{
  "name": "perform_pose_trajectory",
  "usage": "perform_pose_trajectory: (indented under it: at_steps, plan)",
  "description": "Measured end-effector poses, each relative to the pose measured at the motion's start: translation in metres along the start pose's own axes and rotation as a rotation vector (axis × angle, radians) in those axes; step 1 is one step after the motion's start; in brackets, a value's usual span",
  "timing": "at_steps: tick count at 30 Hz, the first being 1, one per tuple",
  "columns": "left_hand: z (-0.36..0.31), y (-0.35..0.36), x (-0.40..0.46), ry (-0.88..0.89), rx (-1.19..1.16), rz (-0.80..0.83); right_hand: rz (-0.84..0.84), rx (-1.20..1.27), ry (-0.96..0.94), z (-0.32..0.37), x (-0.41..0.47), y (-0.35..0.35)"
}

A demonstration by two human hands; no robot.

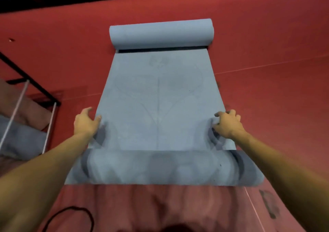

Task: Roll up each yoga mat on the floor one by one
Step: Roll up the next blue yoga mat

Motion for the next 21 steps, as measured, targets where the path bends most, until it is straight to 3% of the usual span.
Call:
perform_pose_trajectory:
  at_steps: [6,13,18,21]
  plan:
    - [-0.073,-0.025,-0.07,0.288,-0.037,0.166,0.143,0.061,-0.35,0.036,-0.062,0.003]
    - [-0.137,-0.097,-0.137,0.651,0.262,0.496,0.326,-0.097,-0.493,0.061,-0.157,0.028]
    - [-0.102,-0.094,-0.193,0.791,0.516,0.67,0.253,-0.293,-0.542,0.055,-0.189,0.068]
    - [-0.052,-0.06,-0.218,0.882,0.632,0.521,0.166,-0.263,-0.582,0.036,-0.201,0.083]
Point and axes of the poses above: each hand's wrist, its own x-axis towards the middle knuckle, its own y-axis out of the palm, z = x × y, the point moved 7 cm from there along x, towards the middle knuckle, and after that the axes turned 9 degrees about x, right-handed, at the moved point
